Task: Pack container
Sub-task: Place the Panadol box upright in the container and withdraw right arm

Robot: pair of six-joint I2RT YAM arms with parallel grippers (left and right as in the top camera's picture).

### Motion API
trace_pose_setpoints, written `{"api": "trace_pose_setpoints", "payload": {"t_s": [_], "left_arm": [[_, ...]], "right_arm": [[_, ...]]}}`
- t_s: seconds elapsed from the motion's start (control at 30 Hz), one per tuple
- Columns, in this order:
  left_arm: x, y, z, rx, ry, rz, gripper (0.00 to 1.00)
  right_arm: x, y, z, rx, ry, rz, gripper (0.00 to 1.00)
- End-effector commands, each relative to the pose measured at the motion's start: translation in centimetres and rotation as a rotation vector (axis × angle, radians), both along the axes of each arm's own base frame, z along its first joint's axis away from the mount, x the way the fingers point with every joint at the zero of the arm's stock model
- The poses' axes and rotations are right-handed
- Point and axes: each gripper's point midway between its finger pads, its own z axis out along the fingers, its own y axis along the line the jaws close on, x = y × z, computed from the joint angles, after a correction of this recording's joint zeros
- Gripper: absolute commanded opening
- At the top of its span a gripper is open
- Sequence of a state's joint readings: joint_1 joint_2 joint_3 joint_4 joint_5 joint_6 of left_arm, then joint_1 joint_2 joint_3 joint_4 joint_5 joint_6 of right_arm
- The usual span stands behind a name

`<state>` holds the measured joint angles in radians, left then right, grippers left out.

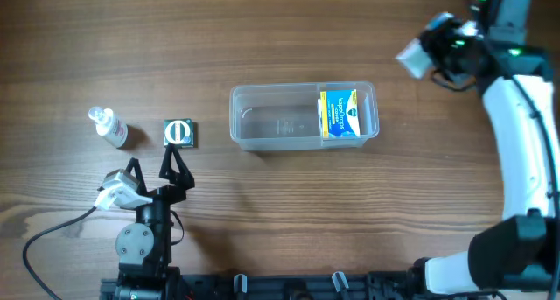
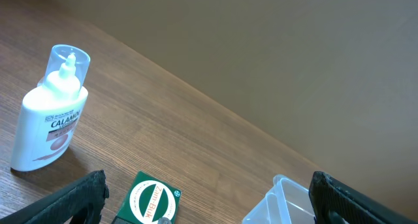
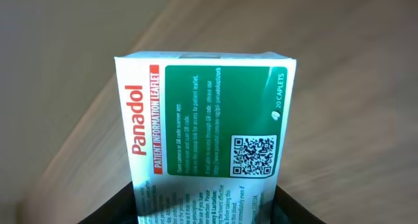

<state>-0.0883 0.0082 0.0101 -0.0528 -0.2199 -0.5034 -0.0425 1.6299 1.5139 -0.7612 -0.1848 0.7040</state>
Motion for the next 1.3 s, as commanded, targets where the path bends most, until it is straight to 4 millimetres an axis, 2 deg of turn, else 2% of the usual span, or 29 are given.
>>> {"api": "trace_pose_setpoints", "payload": {"t_s": [0.0,0.03,0.2,0.27,0.37,0.5,0.57,0.83,0.87,0.93,1.0,1.03,1.1,1.17,1.2,1.27], "left_arm": [[0.0,0.3,-0.1,0.005,0.0,0.014,1.0],[0.0,0.3,-0.1,0.005,0.0,0.014,1.0],[0.0,0.3,-0.1,0.005,0.0,0.014,1.0],[0.0,0.3,-0.1,0.005,0.0,0.014,1.0],[0.0,0.3,-0.1,0.005,0.0,0.013,1.0],[0.0,0.3,-0.1,0.005,0.0,0.014,1.0],[0.0,0.3,-0.1,0.005,0.0,0.014,1.0],[0.0,0.3,-0.1,0.005,0.0,0.014,1.0],[0.0,0.3,-0.1,0.005,0.0,0.014,1.0],[0.0,0.3,-0.1,0.005,0.0,0.014,1.0],[0.0,0.3,-0.1,0.005,0.0,0.014,1.0],[0.0,0.3,-0.1,0.005,0.0,0.014,1.0],[0.0,0.3,-0.1,0.005,0.0,0.014,1.0],[0.0,0.3,-0.1,0.005,0.0,0.014,1.0],[0.0,0.3,-0.1,0.005,0.0,0.014,1.0],[0.0,0.3,-0.1,0.005,0.0,0.014,1.0]], "right_arm": [[-0.9,7.6,0.9,-0.037,-0.036,0.235,0.5],[-1.4,9.9,0.7,-0.076,-0.036,0.278,0.5],[-3.3,16.0,-0.4,-0.203,-0.04,0.429,0.52],[-4.1,17.6,-0.9,-0.218,-0.028,0.467,0.54],[-5.1,19.8,-2.8,-0.241,0.015,0.529,0.54],[-5.9,20.9,-5.1,-0.274,0.074,0.59,0.54],[-6.1,20.9,-5.6,-0.278,0.089,0.592,0.55],[-5.3,20.3,-5.2,-0.313,0.064,0.56,0.58],[-5.1,20.4,-4.9,-0.312,0.05,0.556,0.59],[-3.9,20.5,-2.9,-0.299,-0.026,0.532,0.66],[-2.9,19.2,-1.3,-0.315,-0.066,0.47,0.77],[-2.2,17.6,-0.4,-0.337,-0.084,0.422,0.81],[-1.4,13.8,0.7,-0.366,-0.084,0.327,0.88],[-0.9,9.7,0.7,-0.372,-0.048,0.24,0.97],[-0.7,6.3,0.4,-0.367,-0.012,0.158,1.0],[-0.4,2.9,0.2,-0.34,0.016,0.048,0.99]]}}
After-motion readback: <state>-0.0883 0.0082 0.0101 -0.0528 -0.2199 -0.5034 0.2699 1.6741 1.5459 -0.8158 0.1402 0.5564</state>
